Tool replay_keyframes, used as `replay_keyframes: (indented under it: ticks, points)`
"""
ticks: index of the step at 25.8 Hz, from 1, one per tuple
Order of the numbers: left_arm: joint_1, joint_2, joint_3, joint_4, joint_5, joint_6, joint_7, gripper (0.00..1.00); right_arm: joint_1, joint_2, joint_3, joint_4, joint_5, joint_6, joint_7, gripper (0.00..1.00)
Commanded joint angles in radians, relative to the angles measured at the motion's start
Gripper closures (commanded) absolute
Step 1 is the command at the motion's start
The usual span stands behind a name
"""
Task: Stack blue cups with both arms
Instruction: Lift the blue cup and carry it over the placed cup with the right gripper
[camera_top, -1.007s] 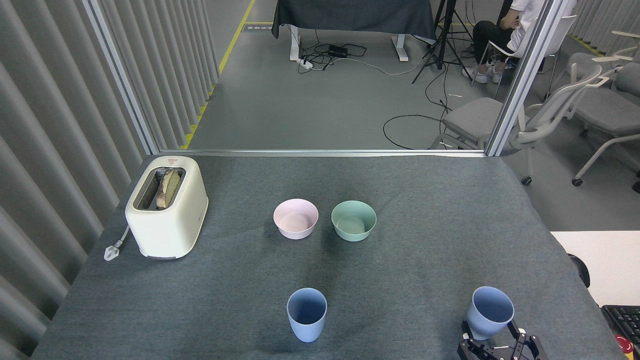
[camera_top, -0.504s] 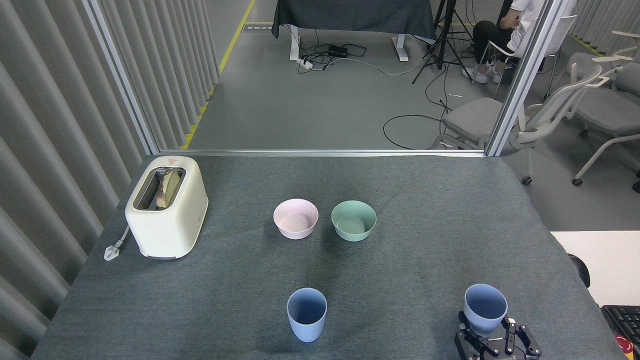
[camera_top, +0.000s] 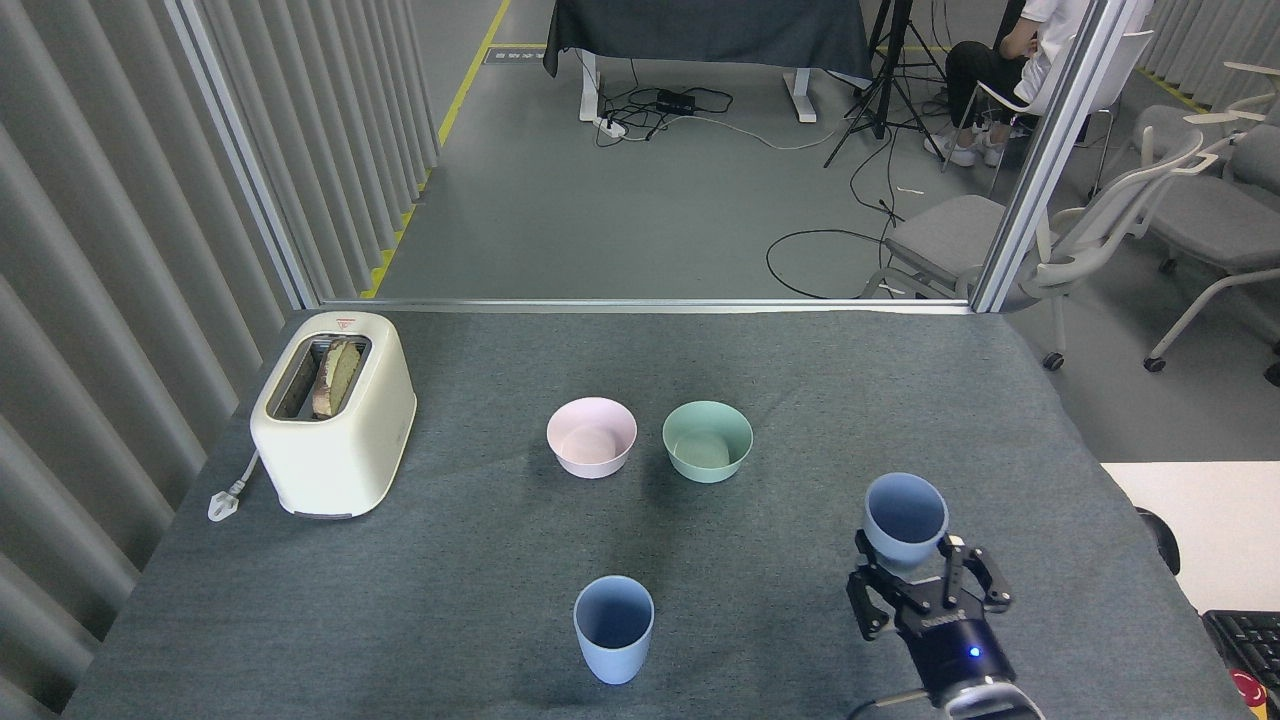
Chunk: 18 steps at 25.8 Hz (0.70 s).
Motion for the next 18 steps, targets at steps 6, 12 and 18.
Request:
replay_keyframes:
  ticks: [6,12,18]
  points:
    - [-0.002,-0.002,-0.002,0.013,-0.002,0.002,0.001,0.0,-0.029,0.131,0.305,-0.168,0.018,0.064,0.079,0.34]
    - [-0.008,-0.005,-0.003,0.013,-0.002,0.002,0.001,0.0,0.08,0.133,0.417,-0.228,0.05,0.092,0.079,0.34]
    - [-0.008,-0.003,-0.002,0.013,-0.002,0.002,0.001,0.0,0.134,0.2,0.483,-0.245,0.084,0.092,0.079,0.33]
